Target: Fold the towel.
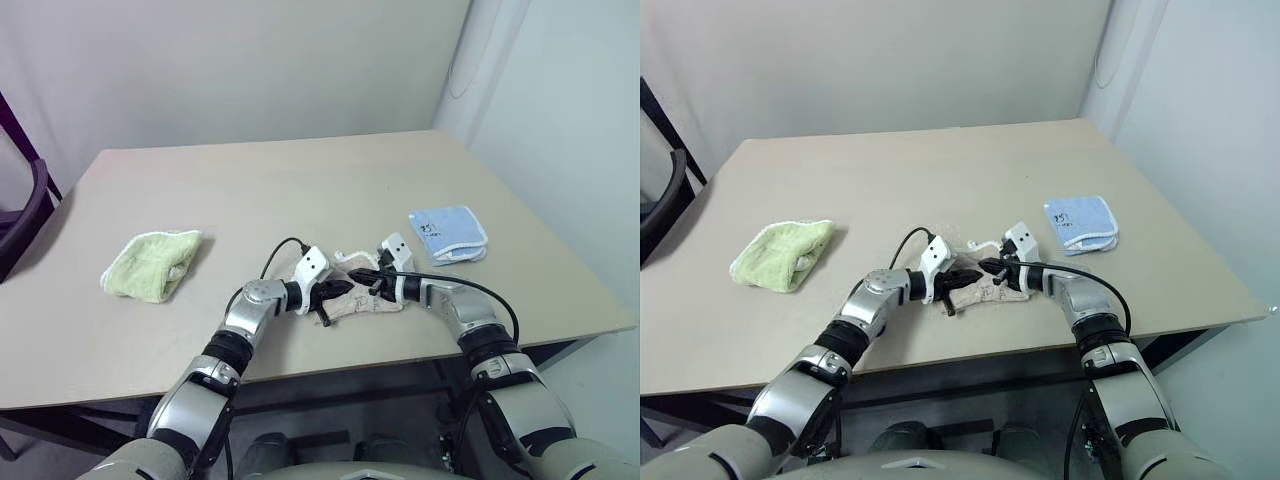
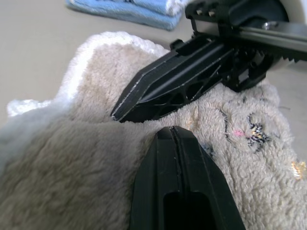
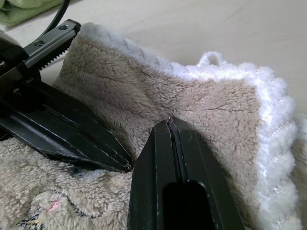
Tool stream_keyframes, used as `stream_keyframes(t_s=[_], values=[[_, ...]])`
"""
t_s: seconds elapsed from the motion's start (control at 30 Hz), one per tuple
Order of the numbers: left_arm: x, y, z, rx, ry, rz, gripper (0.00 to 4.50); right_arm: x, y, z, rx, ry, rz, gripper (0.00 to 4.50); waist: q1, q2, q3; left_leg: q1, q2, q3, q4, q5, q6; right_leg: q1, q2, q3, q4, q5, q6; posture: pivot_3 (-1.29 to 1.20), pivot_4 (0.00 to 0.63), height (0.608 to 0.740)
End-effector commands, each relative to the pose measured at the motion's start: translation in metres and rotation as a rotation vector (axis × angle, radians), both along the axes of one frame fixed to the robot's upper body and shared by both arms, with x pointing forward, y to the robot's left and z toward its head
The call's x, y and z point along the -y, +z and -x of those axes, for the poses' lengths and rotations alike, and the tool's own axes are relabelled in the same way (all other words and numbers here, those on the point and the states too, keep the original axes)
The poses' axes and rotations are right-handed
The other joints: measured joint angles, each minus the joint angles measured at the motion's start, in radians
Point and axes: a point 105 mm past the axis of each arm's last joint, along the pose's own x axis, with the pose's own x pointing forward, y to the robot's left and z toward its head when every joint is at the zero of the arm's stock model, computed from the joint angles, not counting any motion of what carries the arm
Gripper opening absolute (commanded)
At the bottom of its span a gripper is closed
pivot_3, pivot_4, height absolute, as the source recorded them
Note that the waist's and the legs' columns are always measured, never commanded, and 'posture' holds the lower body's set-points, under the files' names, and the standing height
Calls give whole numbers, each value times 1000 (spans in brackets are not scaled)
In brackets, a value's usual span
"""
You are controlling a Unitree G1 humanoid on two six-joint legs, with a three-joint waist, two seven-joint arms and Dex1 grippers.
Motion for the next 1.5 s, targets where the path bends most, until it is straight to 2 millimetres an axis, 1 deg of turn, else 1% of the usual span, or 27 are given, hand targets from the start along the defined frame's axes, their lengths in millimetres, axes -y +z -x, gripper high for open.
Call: stream_keyframes(t_s=[0.03,0.07,0.13,0.17,0.2,0.23,0.27,0.3,0.33,0.37,0.43,0.47,0.5,0.6,0.7,0.8,0.93,1.0,1.13,1.2,1.3,1.33,1.43,1.5], values=[[1,0,8,-60,-31,62,0,18,-5,-3,-81,-82,-19,372,0,0,0,0,0,0,0,0,0,0,0,0,0,0,0,0,0,740],[-1,8,6,-60,-35,96,0,22,1,-7,-80,-101,-34,505,0,0,0,-1,0,0,0,0,0,-1,0,0,0,0,0,0,0,740],[-8,24,2,-57,-32,144,0,31,17,-15,-78,-136,-74,1117,0,0,0,-4,0,0,0,0,0,-4,0,0,1,0,0,0,0,740],[-15,35,0,-50,-30,164,381,34,29,-19,-74,-141,-114,1448,0,0,0,-6,0,0,0,0,0,-6,0,0,1,0,0,0,0,740],[-20,43,0,-35,-36,170,650,36,40,-21,-76,-142,-154,1839,0,1,0,-8,0,0,0,1,2,-6,0,0,2,0,0,0,0,740],[-24,48,1,-27,-41,172,952,37,47,-22,-79,-140,-179,2137,-1,1,0,-13,0,0,1,2,3,-10,-1,0,3,1,0,0,0,740],[-30,58,2,-21,-40,189,1236,40,55,-24,-96,-153,-208,2433,-1,1,0,-18,0,0,1,2,3,-16,-1,0,4,1,0,0,0,740],[-34,64,3,-19,-38,201,1635,42,60,-26,-110,-164,-225,2820,-3,1,1,-21,0,0,1,2,3,-19,-1,0,5,1,0,0,0,740],[-42,73,4,-10,-36,208,1913,47,58,-28,-148,-190,-184,3095,-4,1,1,-22,0,1,1,2,3,-20,-1,0,5,1,0,0,0,740],[-52,82,4,-14,-12,211,2280,52,57,-30,-187,-225,-164,3462,-8,2,1,-22,0,1,0,2,3,-21,-1,0,5,1,0,0,0,740],[-68,95,7,-42,19,232,2955,58,58,-34,-284,-295,-177,4156,-15,3,2,-23,0,1,-2,2,3,-24,-1,1,5,1,0,0,0,740],[-72,99,8,-55,26,243,3350,59,59,-35,-319,-315,-193,4495,-15,3,2,-23,0,1,-3,2,3,-25,-1,1,6,1,0,0,0,740],[-81,103,11,-67,37,253,3634,59,57,-33,-377,-321,-191,4500,-14,4,2,-23,0,1,-4,2,3,-25,-1,1,6,1,-1,0,0,740],[-105,102,28,-93,49,197,3634,58,52,-25,-518,-319,-215,4500,-20,5,2,-23,0,1,-5,2,3,-25,-1,1,5,0,-1,0,0,740],[-115,100,41,-114,52,157,3634,55,51,-19,-564,-284,-227,4500,-25,5,3,-23,0,1,-6,2,3,-25,-1,1,4,0,-2,0,0,740],[-122,101,45,-114,79,142,3634,44,54,-13,-593,-217,-273,4500,-25,5,3,-24,0,1,-4,2,2,-24,-2,1,3,0,-3,0,0,740],[-127,104,43,-120,121,162,3634,31,53,-4,-643,-145,-280,4500,-32,6,3,-23,0,1,-3,0,0,-24,-2,1,4,0,-4,0,0,740],[-127,102,44,-119,127,154,3634,24,46,2,-678,-126,-249,4500,-35,6,3,-23,0,1,-3,0,0,-24,-2,1,5,0,-4,0,0,740],[-127,110,37,-118,169,207,3634,15,34,16,-731,-67,-202,4500,-35,6,3,-23,0,1,-4,2,2,-24,-2,1,5,0,-3,0,0,740],[-128,107,37,-119,172,194,3634,8,31,22,-759,-34,-199,4500,-35,6,3,-23,0,1,-4,2,2,-25,-2,1,5,0,-3,0,0,740],[-126,106,37,-118,178,195,3634,-2,33,25,-801,-10,-253,4500,-36,6,3,-22,0,1,-4,1,2,-24,-2,1,5,0,-3,0,0,740],[-126,109,34,-121,193,217,3634,-7,37,26,-812,12,-283,4500,-36,6,3,-22,0,1,-4,1,1,-24,-2,1,5,0,-3,0,0,740],[-124,123,30,-122,202,291,3634,-19,36,32,-846,52,-296,4500,-36,6,3,-22,0,1,-4,0,0,-24,-1,1,5,1,-3,0,0,740],[-123,123,30,-117,196,276,3634,-25,31,38,-885,65,-287,4500,-38,6,3,-22,0,1,-4,0,0,-24,-1,1,5,1,-3,0,0,740]])
